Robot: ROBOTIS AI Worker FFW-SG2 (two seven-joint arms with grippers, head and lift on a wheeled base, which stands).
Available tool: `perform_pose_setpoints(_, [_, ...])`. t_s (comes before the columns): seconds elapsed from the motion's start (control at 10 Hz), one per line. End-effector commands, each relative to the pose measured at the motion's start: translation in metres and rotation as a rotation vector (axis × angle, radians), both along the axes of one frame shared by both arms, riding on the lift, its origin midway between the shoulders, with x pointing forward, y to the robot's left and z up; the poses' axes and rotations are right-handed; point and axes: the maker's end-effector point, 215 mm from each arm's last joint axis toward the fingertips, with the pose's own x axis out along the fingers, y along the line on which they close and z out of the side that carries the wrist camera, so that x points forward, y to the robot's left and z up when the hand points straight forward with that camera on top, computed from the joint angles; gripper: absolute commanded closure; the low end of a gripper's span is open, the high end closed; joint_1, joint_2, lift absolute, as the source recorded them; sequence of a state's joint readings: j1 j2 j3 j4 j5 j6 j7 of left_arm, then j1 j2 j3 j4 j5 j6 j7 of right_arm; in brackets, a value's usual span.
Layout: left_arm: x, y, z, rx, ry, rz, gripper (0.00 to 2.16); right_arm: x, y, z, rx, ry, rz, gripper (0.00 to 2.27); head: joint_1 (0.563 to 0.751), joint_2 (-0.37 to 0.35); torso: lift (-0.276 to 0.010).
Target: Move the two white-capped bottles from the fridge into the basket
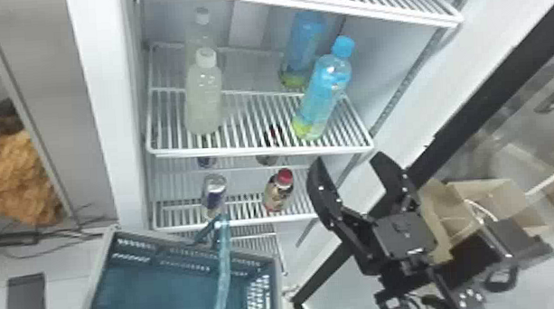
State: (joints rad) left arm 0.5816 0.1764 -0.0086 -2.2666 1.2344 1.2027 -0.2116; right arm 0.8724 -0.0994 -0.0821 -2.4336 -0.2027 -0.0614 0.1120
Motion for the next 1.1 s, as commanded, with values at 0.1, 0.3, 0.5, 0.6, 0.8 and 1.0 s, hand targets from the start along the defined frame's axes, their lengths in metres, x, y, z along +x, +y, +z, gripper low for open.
perform_pose_setpoints(0.1, [0.000,0.000,0.000,0.000,0.000,0.001,1.19,0.005,0.012,-0.005,0.020,0.002,0.031,0.12,0.695,-0.350,0.000])
perform_pose_setpoints(0.3, [0.001,0.001,0.000,0.001,-0.001,0.002,1.19,0.009,0.018,-0.007,0.023,0.002,0.045,0.12,0.695,-0.350,0.000])
perform_pose_setpoints(0.5, [0.001,0.001,0.000,0.001,-0.001,0.002,1.19,0.015,0.026,-0.014,0.029,0.004,0.065,0.12,0.695,-0.350,0.000])
perform_pose_setpoints(0.6, [0.000,0.000,0.000,0.001,-0.002,-0.002,1.19,0.021,0.031,-0.019,0.029,0.006,0.077,0.12,0.695,-0.350,0.000])
perform_pose_setpoints(0.8, [0.001,-0.001,0.003,-0.005,-0.006,-0.004,1.19,0.032,0.041,-0.025,0.041,0.003,0.100,0.12,0.695,-0.350,0.000])
perform_pose_setpoints(1.0, [0.003,-0.001,0.003,-0.005,-0.009,-0.001,1.19,0.042,0.048,-0.031,0.051,0.002,0.125,0.11,0.695,-0.350,0.000])
